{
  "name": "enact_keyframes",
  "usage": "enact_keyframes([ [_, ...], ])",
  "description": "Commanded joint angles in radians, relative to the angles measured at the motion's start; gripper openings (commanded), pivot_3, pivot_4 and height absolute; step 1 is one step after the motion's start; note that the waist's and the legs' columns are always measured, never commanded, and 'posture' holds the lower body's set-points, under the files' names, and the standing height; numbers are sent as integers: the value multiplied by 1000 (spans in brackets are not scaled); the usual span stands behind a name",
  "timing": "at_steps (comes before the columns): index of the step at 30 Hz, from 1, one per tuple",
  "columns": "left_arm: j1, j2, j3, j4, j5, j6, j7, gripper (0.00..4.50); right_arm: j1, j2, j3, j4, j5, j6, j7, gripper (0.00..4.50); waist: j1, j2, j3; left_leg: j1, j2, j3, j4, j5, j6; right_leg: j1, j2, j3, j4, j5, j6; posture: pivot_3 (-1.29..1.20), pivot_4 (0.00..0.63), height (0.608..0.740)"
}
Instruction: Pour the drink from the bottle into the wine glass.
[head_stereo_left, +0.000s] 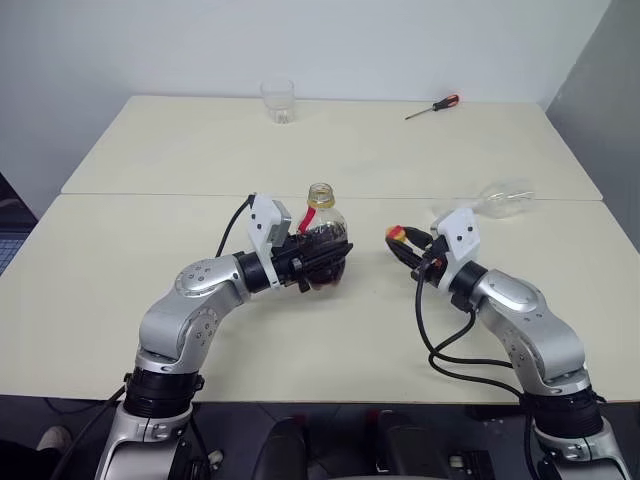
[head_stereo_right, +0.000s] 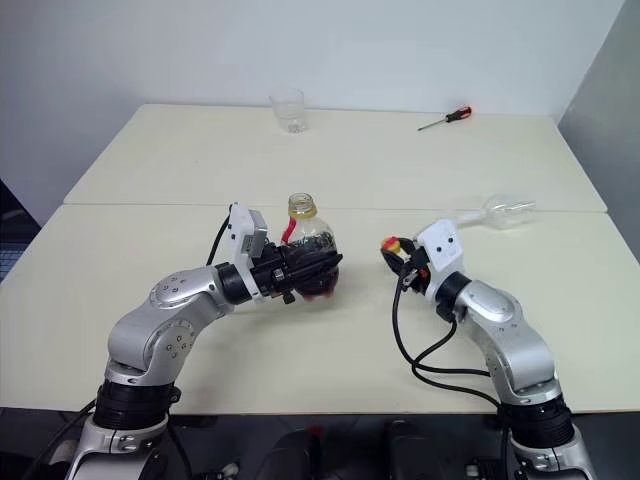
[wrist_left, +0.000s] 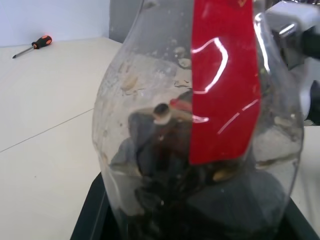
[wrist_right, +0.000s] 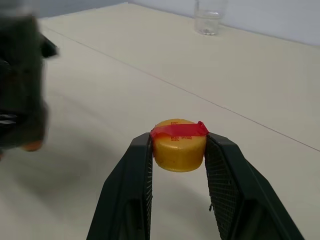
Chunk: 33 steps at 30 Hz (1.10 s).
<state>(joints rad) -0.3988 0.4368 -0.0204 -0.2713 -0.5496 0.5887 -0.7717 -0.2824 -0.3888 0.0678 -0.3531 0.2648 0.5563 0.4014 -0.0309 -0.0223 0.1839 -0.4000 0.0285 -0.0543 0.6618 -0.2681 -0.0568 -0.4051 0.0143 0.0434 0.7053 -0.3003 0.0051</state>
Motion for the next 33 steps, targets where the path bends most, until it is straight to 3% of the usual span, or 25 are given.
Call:
enact_keyframes([
  [1,-5,5,23,-63,-24,-6,8,1967,42,-6,-40,21,-38,-67,-22,1231,1,0,0,0,0,0,0,0,0,0,0,0,0,0,0,0,150,740],
  [18,5,6,3,-72,-27,-16,-34,1967,222,53,-163,68,-96,-52,-175,1231,0,0,0,1,0,0,0,0,0,0,1,0,0,0,0,0,150,740],
  [27,-6,13,-4,-51,-14,-26,-60,1967,238,57,-165,25,-77,32,-163,4252,-1,0,0,1,0,1,0,0,0,1,1,0,0,0,0,0,150,740],
  [28,-5,15,-2,-50,-12,-27,-59,1967,244,52,-166,12,-75,45,-159,4463,-1,0,0,1,0,1,0,0,0,1,1,0,0,0,0,0,150,740],
  [33,10,28,24,-58,-16,-17,-38,1967,268,25,-178,-90,-41,105,-123,4463,-1,0,0,1,0,0,0,0,0,1,1,0,0,0,0,0,150,740],
])
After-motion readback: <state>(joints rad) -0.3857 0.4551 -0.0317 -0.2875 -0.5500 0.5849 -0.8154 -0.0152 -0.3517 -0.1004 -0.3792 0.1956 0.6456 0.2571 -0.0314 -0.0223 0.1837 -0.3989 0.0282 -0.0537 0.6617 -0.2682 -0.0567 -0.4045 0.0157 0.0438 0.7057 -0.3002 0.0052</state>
